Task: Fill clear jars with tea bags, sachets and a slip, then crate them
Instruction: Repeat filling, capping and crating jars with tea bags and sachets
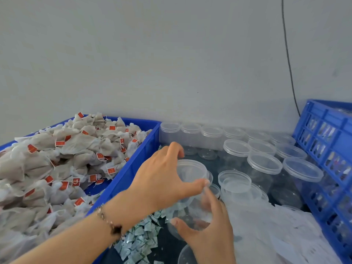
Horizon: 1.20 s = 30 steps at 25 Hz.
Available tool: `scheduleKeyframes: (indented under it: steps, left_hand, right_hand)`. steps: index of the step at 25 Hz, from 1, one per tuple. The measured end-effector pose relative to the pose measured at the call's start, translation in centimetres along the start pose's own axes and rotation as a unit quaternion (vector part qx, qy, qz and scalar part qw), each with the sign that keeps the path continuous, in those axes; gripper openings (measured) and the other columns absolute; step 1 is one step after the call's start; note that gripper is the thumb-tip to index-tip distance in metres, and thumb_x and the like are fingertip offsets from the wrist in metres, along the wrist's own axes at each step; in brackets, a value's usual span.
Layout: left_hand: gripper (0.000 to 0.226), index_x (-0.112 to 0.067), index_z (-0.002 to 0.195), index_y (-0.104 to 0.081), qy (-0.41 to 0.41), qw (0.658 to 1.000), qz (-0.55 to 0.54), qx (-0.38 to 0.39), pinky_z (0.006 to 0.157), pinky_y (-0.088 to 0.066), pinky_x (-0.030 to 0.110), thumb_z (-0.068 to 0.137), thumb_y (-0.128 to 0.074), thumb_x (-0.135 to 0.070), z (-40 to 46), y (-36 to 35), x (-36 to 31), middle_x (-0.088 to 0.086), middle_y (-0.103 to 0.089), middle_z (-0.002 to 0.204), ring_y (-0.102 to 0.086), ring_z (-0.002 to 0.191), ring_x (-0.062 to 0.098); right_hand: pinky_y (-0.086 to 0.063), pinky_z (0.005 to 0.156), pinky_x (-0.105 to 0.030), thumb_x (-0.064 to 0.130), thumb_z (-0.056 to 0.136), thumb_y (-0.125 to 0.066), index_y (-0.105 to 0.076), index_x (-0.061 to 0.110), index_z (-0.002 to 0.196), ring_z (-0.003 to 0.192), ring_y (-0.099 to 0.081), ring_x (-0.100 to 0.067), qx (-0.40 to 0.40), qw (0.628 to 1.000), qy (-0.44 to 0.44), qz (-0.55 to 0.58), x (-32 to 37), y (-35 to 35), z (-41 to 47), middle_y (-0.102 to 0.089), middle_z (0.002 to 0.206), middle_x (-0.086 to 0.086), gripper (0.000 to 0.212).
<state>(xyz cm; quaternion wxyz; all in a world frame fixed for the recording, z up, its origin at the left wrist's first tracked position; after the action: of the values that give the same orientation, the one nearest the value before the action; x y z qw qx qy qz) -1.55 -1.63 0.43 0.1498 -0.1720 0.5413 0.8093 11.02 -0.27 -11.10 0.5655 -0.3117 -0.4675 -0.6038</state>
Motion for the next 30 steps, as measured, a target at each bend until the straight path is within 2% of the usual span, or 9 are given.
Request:
scheduleKeyframes:
  steps: [3, 6, 11, 14, 17, 20, 24, 27, 30]
  left_hand:
    - [0.089, -0.028, 0.108, -0.034, 0.065, 0.997, 0.035, -0.007, 0.071, -0.034, 0.025, 0.049, -0.030, -0.095, -0.8, -0.7, 0.2, -0.017, -0.042, 0.103, -0.047, 0.098, 0.009]
    - [0.118, -0.039, 0.143, -0.015, 0.071, 0.991, -0.058, 0.097, 0.094, -0.039, 0.027, 0.044, -0.024, -0.102, -0.8, -1.8, 1.9, -0.016, -0.041, 0.132, -0.043, 0.120, 0.005]
    - [0.118, -0.064, 0.139, -0.003, -0.037, 0.914, -0.272, 0.300, 0.103, -0.031, 0.008, 0.065, -0.086, -0.025, -0.9, -2.6, 1.1, -0.042, -0.017, 0.146, -0.022, 0.132, -0.020]
    - [0.093, -0.064, 0.136, -0.025, -0.082, 0.917, -0.204, 0.332, 0.098, -0.026, -0.002, 0.072, -0.083, -0.030, -1.1, -2.4, 1.3, -0.050, -0.030, 0.133, -0.024, 0.124, -0.027]
    - [0.061, -0.066, 0.120, -0.045, -0.067, 0.972, -0.001, 0.225, 0.090, -0.040, 0.018, 0.064, -0.042, -0.090, -0.2, -1.7, 2.7, -0.036, -0.053, 0.114, -0.046, 0.105, -0.012]
    - [0.102, -0.029, 0.078, -0.066, -0.011, 0.985, 0.140, 0.098, 0.068, -0.046, 0.023, 0.056, 0.009, -0.094, 0.8, 0.3, 4.4, -0.010, -0.070, 0.074, -0.062, 0.070, 0.005]
    - [0.075, -0.063, 0.126, -0.042, -0.025, 0.974, -0.097, 0.204, 0.109, -0.034, 0.026, 0.059, -0.034, -0.096, 0.8, -0.6, 4.5, -0.036, -0.043, 0.138, -0.039, 0.129, -0.009]
    - [0.089, -0.073, 0.132, -0.019, -0.124, 0.919, -0.122, 0.355, 0.113, -0.011, 0.035, 0.061, -0.071, -0.071, -0.9, -2.2, 2.2, -0.046, 0.000, 0.147, 0.004, 0.141, -0.012]
    - [0.093, -0.071, 0.132, -0.026, -0.176, 0.912, -0.071, 0.364, 0.112, -0.018, 0.037, 0.068, -0.083, -0.036, -1.1, -2.3, 1.8, -0.043, -0.001, 0.148, -0.001, 0.141, -0.006]
  right_hand:
    - [-0.051, 0.086, -0.032, 0.050, 0.040, -0.088, -0.031, 0.047, 0.126, 0.115, -0.045, 0.000, -0.011, 0.999, 0.012, -0.047, 0.0, 0.4, -0.5, -0.042, 0.116, 0.024, 0.104]
    - [-0.047, 0.076, -0.011, 0.069, 0.030, -0.073, -0.035, 0.044, 0.133, 0.112, -0.037, 0.018, 0.008, 0.997, -0.020, -0.070, -0.8, 0.8, -1.0, -0.040, 0.116, 0.028, 0.112]
    - [-0.040, 0.068, 0.004, 0.056, 0.038, -0.083, -0.031, 0.061, 0.131, 0.108, -0.039, 0.027, 0.044, 0.991, 0.068, -0.110, 1.6, 0.5, -0.8, -0.039, 0.118, 0.044, 0.106]
    - [-0.040, 0.076, 0.003, 0.059, 0.037, -0.081, -0.022, 0.074, 0.124, 0.112, -0.035, 0.027, 0.024, 0.982, 0.102, -0.159, 1.9, 0.4, -0.8, -0.029, 0.121, 0.052, 0.106]
    - [-0.044, 0.096, -0.020, 0.063, 0.037, -0.081, -0.029, 0.060, 0.129, 0.121, -0.037, 0.015, 0.086, 0.990, 0.046, -0.105, 0.2, 0.0, -0.8, -0.038, 0.129, 0.033, 0.106]
    - [-0.041, 0.101, -0.026, 0.054, 0.041, -0.084, -0.035, 0.040, 0.139, 0.125, -0.046, -0.002, 0.112, 0.990, 0.034, -0.081, 0.7, 0.1, -0.1, -0.053, 0.130, 0.010, 0.111]
    - [-0.037, 0.104, -0.025, 0.043, 0.042, -0.091, -0.035, 0.027, 0.138, 0.125, -0.045, -0.006, 0.101, 0.990, 0.020, -0.094, 1.0, 0.5, -0.3, -0.051, 0.129, 0.005, 0.112]
    - [-0.038, 0.104, -0.025, 0.022, 0.038, -0.098, -0.039, 0.019, 0.132, 0.125, -0.044, -0.007, 0.089, 0.989, 0.025, -0.113, 1.5, 0.8, -0.4, -0.054, 0.129, -0.001, 0.110]
    - [-0.040, 0.098, -0.019, 0.015, 0.055, -0.091, -0.045, 0.016, 0.131, 0.128, -0.040, -0.009, 0.116, 0.988, -0.043, -0.094, 0.1, 0.3, 0.4, -0.055, 0.121, 0.009, 0.089]
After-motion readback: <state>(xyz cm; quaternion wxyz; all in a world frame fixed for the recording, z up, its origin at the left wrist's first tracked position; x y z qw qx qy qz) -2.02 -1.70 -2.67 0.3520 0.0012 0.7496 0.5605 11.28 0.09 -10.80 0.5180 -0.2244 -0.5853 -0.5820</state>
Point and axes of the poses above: each hand's wrist, its own z-axis towards the middle knuckle, its own y-axis out of the back of the hand, x = y × z, the point moved 8 cm from there along z, towards the middle knuckle
